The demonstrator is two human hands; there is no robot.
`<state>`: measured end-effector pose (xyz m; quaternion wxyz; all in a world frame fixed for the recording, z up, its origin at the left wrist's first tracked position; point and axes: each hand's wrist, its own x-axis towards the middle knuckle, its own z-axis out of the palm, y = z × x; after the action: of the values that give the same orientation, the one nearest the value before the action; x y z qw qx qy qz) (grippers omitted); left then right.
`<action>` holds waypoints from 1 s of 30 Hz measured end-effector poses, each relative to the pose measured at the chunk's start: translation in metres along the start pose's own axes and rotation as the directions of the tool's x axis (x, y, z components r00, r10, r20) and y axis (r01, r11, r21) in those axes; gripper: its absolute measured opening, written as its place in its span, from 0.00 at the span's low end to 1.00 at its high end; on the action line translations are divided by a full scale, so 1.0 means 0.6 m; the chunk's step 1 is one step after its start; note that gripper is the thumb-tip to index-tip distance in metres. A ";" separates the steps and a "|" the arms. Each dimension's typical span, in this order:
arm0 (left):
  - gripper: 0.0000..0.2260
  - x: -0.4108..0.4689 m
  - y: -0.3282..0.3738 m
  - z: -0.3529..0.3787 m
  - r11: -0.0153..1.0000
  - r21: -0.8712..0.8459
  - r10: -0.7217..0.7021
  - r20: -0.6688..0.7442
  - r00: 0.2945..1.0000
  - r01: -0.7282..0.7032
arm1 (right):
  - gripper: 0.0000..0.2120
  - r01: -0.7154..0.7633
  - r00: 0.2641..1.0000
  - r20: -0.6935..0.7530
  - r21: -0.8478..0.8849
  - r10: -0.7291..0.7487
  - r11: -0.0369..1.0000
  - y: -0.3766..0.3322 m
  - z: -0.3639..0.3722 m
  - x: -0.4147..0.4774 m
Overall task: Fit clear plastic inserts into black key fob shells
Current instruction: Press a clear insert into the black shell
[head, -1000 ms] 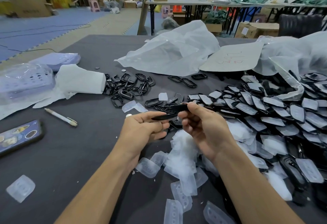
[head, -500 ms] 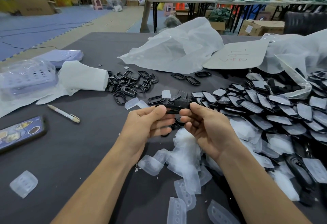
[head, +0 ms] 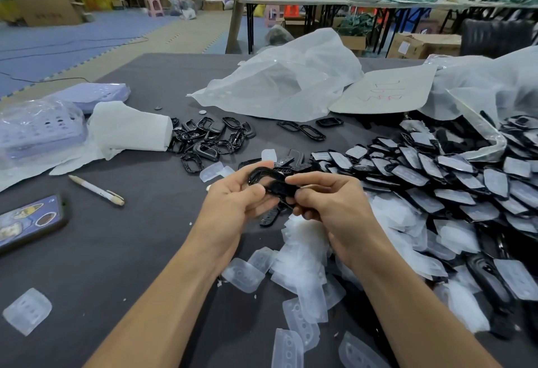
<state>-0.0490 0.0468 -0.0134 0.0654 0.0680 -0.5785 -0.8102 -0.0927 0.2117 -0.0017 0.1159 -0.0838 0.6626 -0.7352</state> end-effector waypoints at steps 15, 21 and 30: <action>0.22 -0.007 -0.011 0.021 0.998 0.057 0.015 0.042 0.999 -0.018 | 0.07 0.147 0.954 -0.150 -0.520 -0.259 0.841 0.009 0.004 -0.005; 0.22 -0.016 -0.008 0.030 0.997 -0.069 -0.015 0.062 0.998 0.019 | 0.06 0.124 0.974 -0.132 -0.373 -0.185 0.920 0.008 0.016 -0.006; 0.15 -0.019 -0.001 0.021 0.801 0.579 0.294 -0.158 0.943 -0.153 | 0.10 0.086 0.991 -0.073 -0.282 -0.111 0.956 0.005 0.015 -0.006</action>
<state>-0.0402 0.0611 -0.0097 0.2074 0.1123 -0.7815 -0.5775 -0.0865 0.2041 -0.0037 0.0366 -0.0996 0.7587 -0.6427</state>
